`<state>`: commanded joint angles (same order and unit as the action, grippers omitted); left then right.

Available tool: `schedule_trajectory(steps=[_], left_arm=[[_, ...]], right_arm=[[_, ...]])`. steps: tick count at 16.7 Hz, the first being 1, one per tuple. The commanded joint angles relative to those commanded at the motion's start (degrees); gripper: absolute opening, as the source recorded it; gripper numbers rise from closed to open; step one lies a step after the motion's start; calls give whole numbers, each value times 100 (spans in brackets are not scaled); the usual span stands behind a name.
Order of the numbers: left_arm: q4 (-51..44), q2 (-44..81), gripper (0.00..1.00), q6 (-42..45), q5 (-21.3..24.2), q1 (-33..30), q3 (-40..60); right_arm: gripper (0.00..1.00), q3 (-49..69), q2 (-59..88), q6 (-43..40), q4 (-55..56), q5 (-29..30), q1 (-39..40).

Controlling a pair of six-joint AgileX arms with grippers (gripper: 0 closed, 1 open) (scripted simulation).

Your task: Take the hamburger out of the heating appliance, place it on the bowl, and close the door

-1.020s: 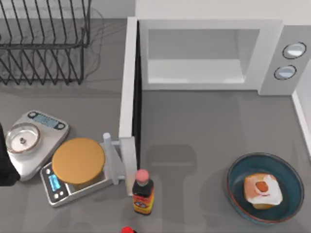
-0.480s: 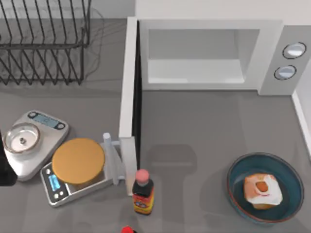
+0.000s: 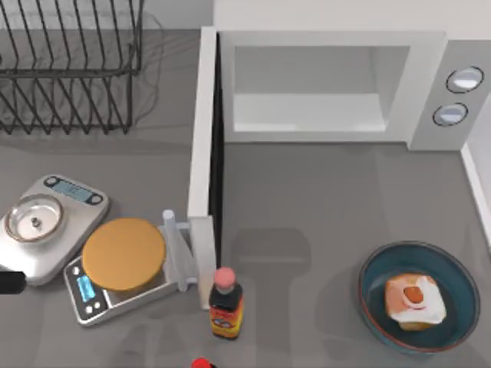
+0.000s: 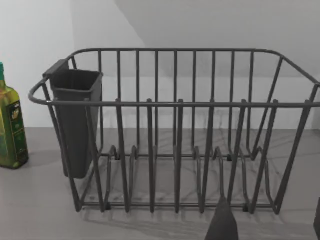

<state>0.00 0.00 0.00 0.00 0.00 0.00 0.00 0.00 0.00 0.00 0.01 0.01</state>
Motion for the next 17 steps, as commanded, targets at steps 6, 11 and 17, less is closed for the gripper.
schedule_trajectory(steps=[6, 11, 17], left_arm=[[0, 0, 0, 0, 0, 0, 0], [0, 0, 0, 0, 0, 0, 0], [114, 112, 0, 2, -971, -970, 0]], right_arm=[[100, 0, 0, 0, 0, 0, 0], [100, 0, 0, 0, 0, 0, 0], [100, 0, 0, 0, 0, 0, 0]])
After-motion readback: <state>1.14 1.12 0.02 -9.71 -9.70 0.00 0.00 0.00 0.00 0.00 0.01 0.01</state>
